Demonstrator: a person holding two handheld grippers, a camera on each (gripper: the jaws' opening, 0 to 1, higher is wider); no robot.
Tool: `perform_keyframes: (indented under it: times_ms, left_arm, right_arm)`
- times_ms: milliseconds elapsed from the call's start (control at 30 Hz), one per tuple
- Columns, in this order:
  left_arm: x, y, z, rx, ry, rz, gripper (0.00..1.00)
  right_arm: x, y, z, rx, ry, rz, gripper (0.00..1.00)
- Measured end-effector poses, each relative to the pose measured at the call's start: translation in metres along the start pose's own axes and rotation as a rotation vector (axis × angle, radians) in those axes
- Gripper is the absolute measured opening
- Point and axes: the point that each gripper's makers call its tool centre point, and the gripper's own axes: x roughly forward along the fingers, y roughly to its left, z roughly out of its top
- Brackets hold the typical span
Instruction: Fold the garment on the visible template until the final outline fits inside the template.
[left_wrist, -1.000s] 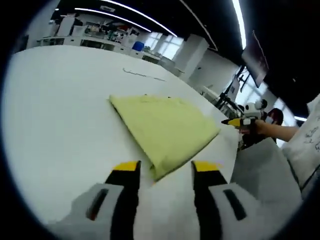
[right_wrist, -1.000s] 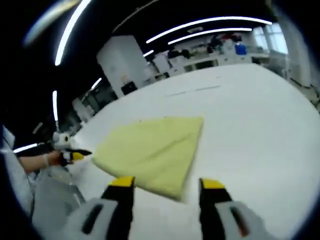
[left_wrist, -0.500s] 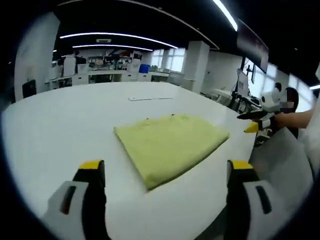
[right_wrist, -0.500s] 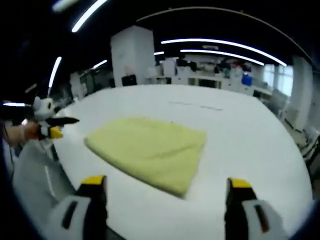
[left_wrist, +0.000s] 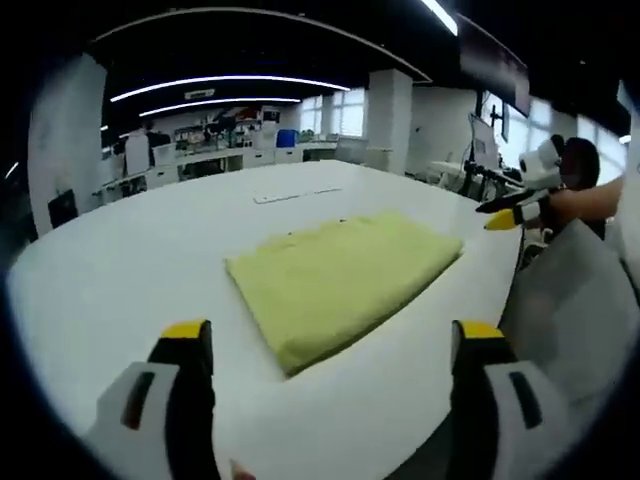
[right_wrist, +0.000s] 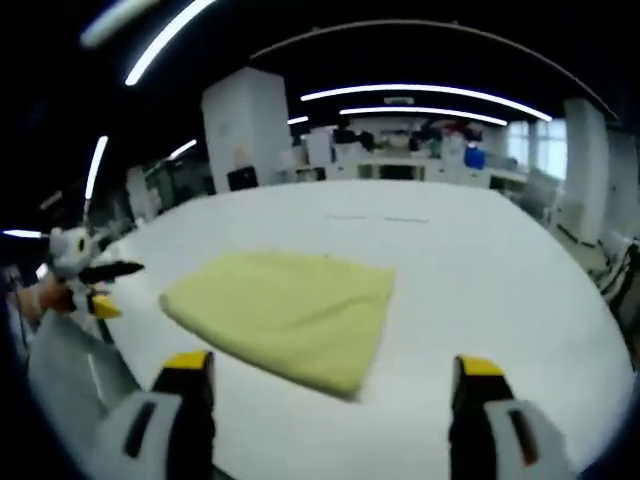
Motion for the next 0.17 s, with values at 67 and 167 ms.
perform_keyframes:
  times_ms: [67,167]
  left_arm:
    - [0.000,0.004,-0.005,0.004,0.006,0.014,0.97]
    - [-0.001,0.012,-0.001,-0.020,-0.017,0.032,0.97]
  right_arm:
    - [0.000,0.001,-0.004,-0.001,0.011,0.003,0.99]
    - [0.000,0.001,-0.003,0.012,0.007,0.005,0.99]
